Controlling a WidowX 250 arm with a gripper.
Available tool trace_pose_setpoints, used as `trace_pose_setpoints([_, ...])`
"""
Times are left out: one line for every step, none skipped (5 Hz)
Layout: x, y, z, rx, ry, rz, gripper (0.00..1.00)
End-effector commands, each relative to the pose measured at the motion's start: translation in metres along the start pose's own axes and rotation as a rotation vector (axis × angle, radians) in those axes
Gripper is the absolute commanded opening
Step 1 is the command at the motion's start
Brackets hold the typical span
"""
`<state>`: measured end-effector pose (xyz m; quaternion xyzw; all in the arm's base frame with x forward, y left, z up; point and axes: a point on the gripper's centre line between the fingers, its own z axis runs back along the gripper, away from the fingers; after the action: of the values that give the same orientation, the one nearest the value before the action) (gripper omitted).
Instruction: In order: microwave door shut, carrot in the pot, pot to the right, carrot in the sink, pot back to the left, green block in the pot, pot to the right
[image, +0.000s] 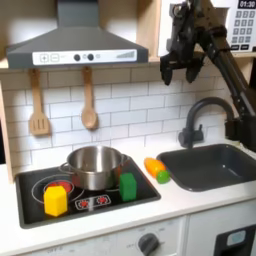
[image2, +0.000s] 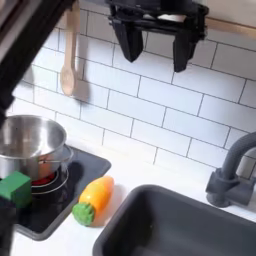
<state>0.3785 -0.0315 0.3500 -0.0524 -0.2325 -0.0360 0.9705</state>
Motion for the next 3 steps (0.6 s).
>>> trace_pose_setpoints([-0.02,0.009,0.012,0.034,0.023,-0.006,1.0])
trace_pose_setpoints([-0.034,0.022,0.011,0.062,0.052,0.011,1.0])
trace_pose_setpoints([-0.043,0.03,0.008,0.079,0.069,0.021,1.0])
